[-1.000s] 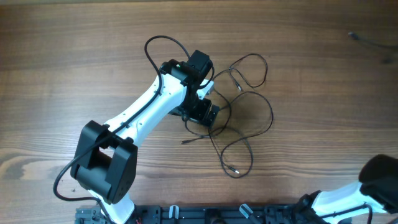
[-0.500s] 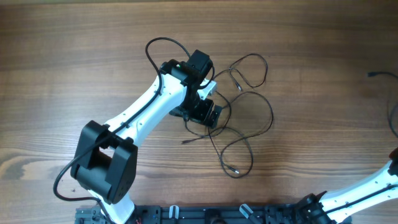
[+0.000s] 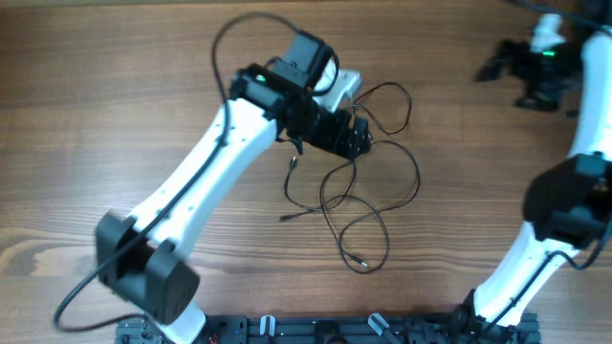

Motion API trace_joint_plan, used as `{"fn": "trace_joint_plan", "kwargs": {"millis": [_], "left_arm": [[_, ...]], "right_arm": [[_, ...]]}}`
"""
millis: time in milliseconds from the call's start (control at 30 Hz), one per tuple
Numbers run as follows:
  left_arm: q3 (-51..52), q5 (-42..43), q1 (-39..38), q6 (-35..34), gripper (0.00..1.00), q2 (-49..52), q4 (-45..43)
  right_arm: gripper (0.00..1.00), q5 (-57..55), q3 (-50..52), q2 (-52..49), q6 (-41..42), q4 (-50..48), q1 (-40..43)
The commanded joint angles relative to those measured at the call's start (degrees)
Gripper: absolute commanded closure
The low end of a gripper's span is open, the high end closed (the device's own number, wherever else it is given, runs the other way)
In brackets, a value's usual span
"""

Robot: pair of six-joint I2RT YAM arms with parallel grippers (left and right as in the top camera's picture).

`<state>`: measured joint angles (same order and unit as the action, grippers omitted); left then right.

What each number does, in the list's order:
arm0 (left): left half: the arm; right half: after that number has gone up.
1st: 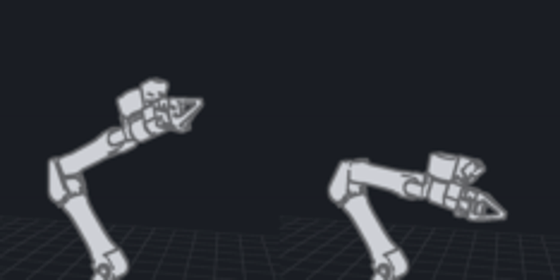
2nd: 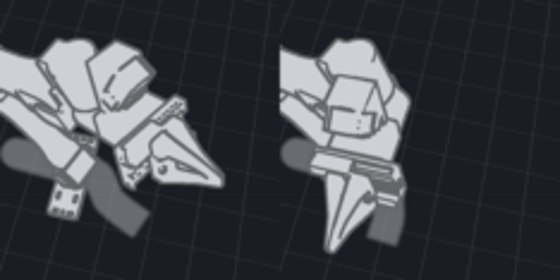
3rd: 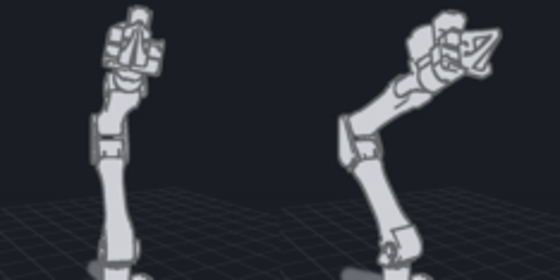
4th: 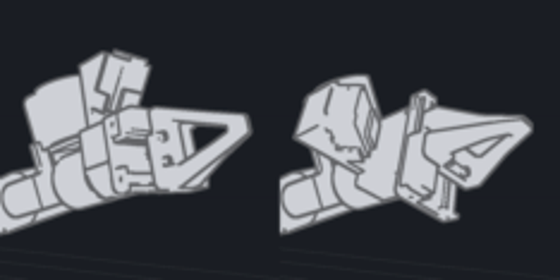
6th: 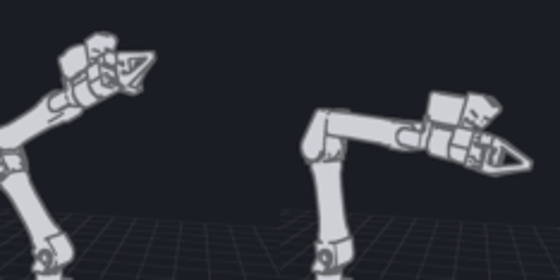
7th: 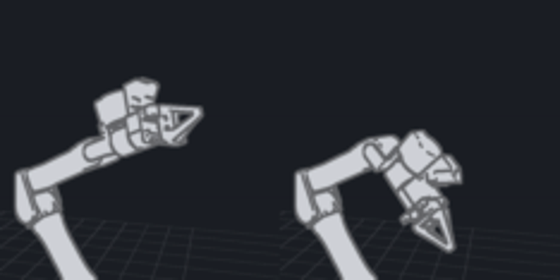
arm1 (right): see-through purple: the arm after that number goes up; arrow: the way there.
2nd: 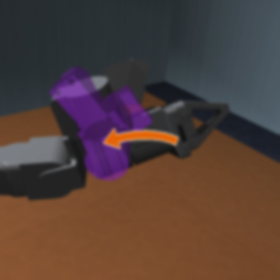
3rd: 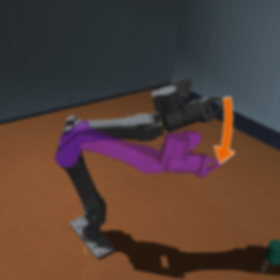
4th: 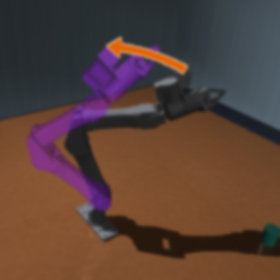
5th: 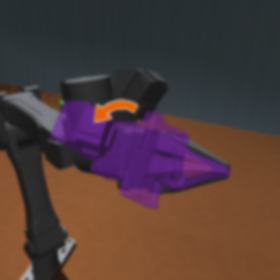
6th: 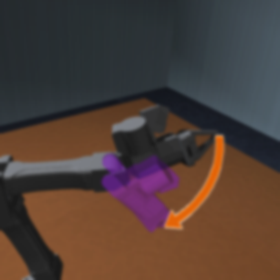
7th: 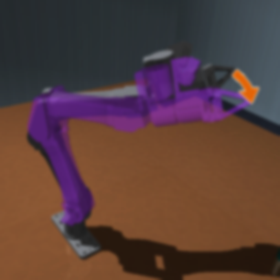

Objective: Untangle cables

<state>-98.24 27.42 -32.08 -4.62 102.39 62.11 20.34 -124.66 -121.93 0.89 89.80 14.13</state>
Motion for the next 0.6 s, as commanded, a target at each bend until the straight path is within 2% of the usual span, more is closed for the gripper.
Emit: {"fn": "trace_joint_plan", "kwargs": {"millis": [0,67,133,167,233,300,433,567], "left_arm": [[-6.8,1.6,0.4,-1.9,0.08,-9.3,6.8],[-7.3,-1.3,0.7,-1.9,0.10,-15.7,10.9],[-7.3,-9.4,1.5,-3.2,0.09,-20.4,14.3],[-7.3,-15.0,1.9,-5.3,0.09,-23.1,16.3],[-7.3,-19.1,2.0,-5.5,0.08,-26.0,19.3],[-7.3,-19.6,2.0,-5.5,0.08,-27.3,22.0],[-7.3,-19.6,2.0,-5.4,0.08,-27.0,25.9],[-7.3,-19.6,2.0,-4.8,0.07,-27.0,26.1]], "right_arm": [[0.00,-4.9,-0.5,-0.3,-11.5,2.0,-9.7],[0.00,-5.4,1.4,-0.4,-12.7,2.4,-15.7],[0.00,-8.9,4.9,-0.5,-7.2,2.4,-19.6],[0.00,-12.1,7.3,-0.4,1.4,2.1,-21.3],[0.00,-16.5,11.3,-0.4,17.9,1.5,-23.8],[0.00,-17.8,14.7,-0.2,27.7,1.3,-26.1],[0.00,-25.7,23.9,3.7,34.2,-0.3,-31.6],[0.00,-25.6,37.0,13.8,38.0,-8.2,-34.7]]}}
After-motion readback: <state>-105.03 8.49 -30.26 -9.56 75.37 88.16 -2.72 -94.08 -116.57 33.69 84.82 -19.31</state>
